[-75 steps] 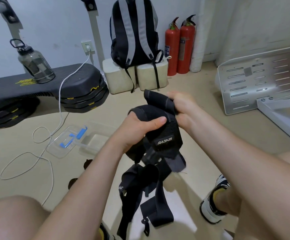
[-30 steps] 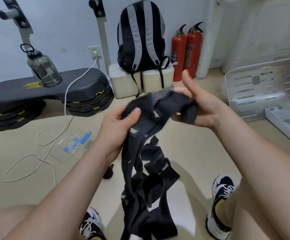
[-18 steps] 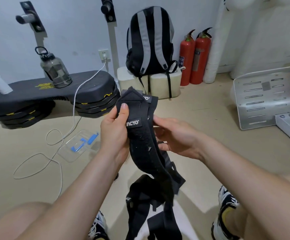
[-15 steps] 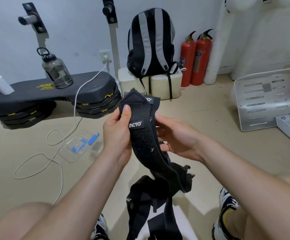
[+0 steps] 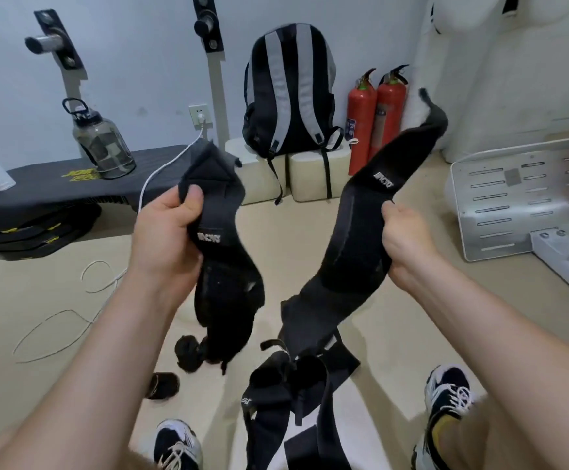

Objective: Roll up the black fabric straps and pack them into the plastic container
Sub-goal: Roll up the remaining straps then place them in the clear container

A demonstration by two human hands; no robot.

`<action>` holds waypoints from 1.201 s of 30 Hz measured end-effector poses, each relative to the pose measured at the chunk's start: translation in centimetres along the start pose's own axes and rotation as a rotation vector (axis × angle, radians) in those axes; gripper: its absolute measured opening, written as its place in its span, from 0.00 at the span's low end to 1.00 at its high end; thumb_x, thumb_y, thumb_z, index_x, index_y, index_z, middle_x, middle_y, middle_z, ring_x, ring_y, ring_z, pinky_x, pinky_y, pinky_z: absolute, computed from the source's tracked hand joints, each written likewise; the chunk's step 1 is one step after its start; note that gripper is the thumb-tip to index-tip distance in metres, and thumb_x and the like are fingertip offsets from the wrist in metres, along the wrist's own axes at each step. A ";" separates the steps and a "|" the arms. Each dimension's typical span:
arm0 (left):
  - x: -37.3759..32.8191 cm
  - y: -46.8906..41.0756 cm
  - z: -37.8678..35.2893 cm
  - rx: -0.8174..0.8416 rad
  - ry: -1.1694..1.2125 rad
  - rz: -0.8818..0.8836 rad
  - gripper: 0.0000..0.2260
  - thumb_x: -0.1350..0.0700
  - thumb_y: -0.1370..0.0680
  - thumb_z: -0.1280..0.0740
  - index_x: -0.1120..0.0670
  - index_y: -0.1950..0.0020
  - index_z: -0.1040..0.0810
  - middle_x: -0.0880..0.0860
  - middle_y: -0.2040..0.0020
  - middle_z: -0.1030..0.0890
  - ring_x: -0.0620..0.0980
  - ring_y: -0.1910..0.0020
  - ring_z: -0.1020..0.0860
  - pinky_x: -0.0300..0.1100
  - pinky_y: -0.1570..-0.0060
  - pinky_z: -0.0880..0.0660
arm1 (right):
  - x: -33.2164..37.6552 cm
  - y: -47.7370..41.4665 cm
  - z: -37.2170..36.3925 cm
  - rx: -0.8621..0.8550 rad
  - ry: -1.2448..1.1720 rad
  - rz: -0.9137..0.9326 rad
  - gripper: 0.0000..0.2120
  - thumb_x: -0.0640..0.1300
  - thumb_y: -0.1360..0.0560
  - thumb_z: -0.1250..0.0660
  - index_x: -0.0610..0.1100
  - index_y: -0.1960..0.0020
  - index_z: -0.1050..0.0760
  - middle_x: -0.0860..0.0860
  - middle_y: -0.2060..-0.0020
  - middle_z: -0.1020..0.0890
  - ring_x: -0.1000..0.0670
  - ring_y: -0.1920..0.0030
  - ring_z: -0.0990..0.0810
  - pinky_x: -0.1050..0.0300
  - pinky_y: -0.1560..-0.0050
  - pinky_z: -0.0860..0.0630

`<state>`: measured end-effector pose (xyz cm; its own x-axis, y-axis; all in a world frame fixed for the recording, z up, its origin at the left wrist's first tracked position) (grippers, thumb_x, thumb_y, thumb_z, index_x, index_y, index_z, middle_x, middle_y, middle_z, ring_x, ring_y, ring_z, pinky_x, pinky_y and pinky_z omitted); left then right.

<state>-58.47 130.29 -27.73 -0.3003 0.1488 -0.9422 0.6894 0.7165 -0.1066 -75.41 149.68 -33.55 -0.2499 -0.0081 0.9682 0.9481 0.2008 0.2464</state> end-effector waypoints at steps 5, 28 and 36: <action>1.8 3.1 -3.3 0.336 0.014 0.208 0.17 0.69 0.22 0.44 0.58 0.57 0.17 0.51 0.67 0.17 0.45 0.70 0.19 0.33 0.70 0.25 | 0.8 1.1 -0.8 0.088 0.061 0.034 0.18 0.49 0.16 0.46 0.38 0.52 0.24 0.39 0.53 0.18 0.44 0.53 0.20 0.45 0.47 0.22; 6.6 4.0 -4.6 0.192 -0.582 0.263 0.05 0.57 0.23 0.33 0.48 0.48 0.23 0.52 0.56 0.16 0.52 0.57 0.16 0.51 0.53 0.19 | -2.7 4.4 -4.3 0.233 0.280 0.099 0.12 0.38 0.20 0.42 0.44 0.63 0.32 0.46 0.67 0.28 0.48 0.66 0.30 0.59 0.69 0.35; 4.8 3.5 -4.3 0.221 -0.265 0.160 0.07 0.60 0.19 0.35 0.57 0.45 0.18 0.54 0.59 0.14 0.48 0.60 0.17 0.41 0.59 0.20 | -1.5 3.6 -4.5 0.247 0.237 0.170 0.09 0.45 0.18 0.43 0.44 0.48 0.25 0.43 0.52 0.17 0.42 0.51 0.17 0.46 0.53 0.19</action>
<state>-60.36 136.44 -31.30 -0.0165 0.0449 -0.9989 0.8481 0.5297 0.0098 -70.72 145.96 -33.91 -0.0137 -0.1747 0.9845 0.8891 0.4483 0.0919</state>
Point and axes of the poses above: each hand's wrist, its own y-axis away from the middle knuckle, its own z-axis out of the back of the hand, x = y × z, the point moved 2 cm from there along -y, towards the middle knuckle
